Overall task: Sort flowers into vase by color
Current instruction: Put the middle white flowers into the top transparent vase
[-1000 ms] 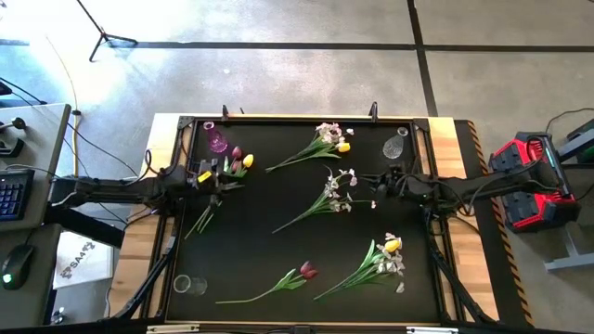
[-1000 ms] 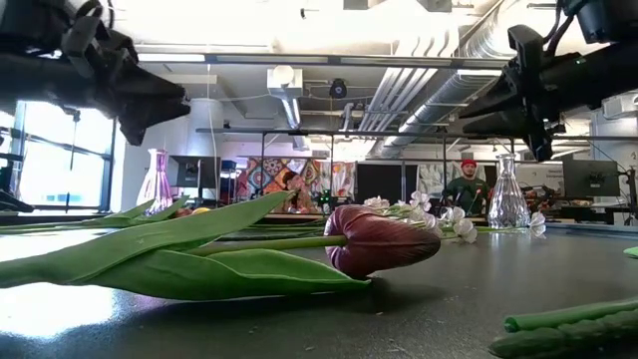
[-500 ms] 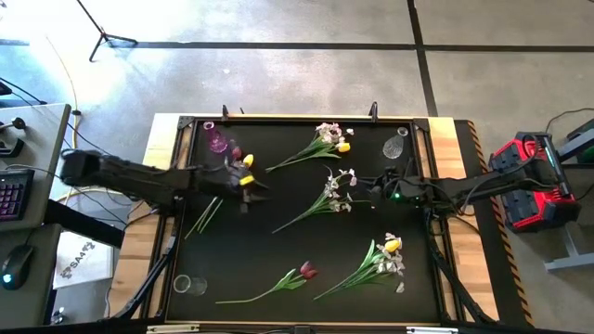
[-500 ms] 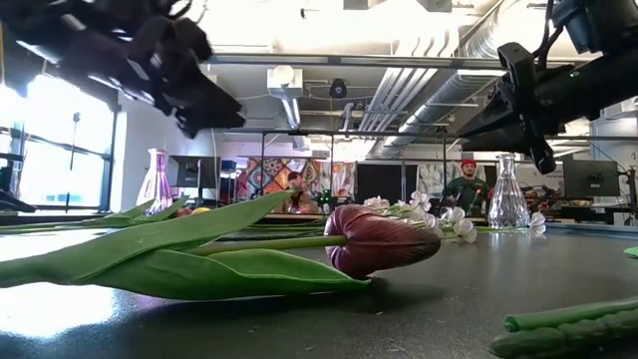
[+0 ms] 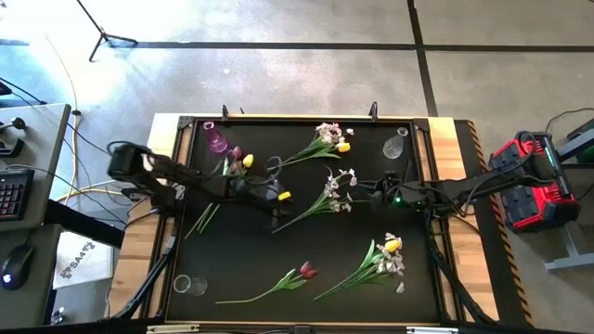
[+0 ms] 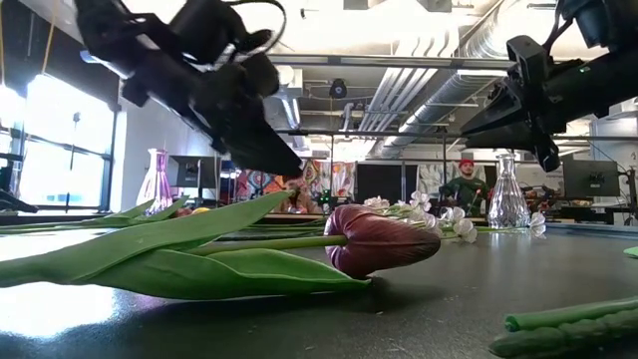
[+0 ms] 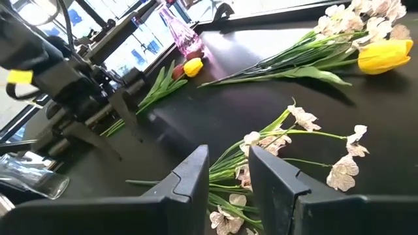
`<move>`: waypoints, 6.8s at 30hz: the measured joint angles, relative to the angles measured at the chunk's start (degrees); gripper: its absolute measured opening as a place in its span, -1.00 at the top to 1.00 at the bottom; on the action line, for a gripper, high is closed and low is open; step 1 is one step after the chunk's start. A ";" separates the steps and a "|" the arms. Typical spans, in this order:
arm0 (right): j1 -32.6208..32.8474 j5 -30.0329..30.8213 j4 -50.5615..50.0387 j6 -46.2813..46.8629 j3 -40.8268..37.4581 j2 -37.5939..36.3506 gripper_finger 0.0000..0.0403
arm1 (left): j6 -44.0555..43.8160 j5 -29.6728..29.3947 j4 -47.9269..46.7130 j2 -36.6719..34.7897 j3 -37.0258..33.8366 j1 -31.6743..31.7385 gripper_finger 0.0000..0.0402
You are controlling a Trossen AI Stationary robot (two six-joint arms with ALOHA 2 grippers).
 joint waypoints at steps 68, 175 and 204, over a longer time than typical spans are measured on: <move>7.77 12.96 12.28 0.18 0.00 13.81 0.51 | -2.40 -7.66 -0.99 21.93 15.44 0.09 0.45; -14.75 32.85 -34.41 -38.31 43.80 9.89 1.00 | -3.62 -7.28 23.00 4.66 -2.31 -0.22 0.29; -43.53 14.16 -52.06 -32.94 47.65 4.72 1.00 | -2.53 -7.74 21.69 4.66 -2.31 -0.20 0.29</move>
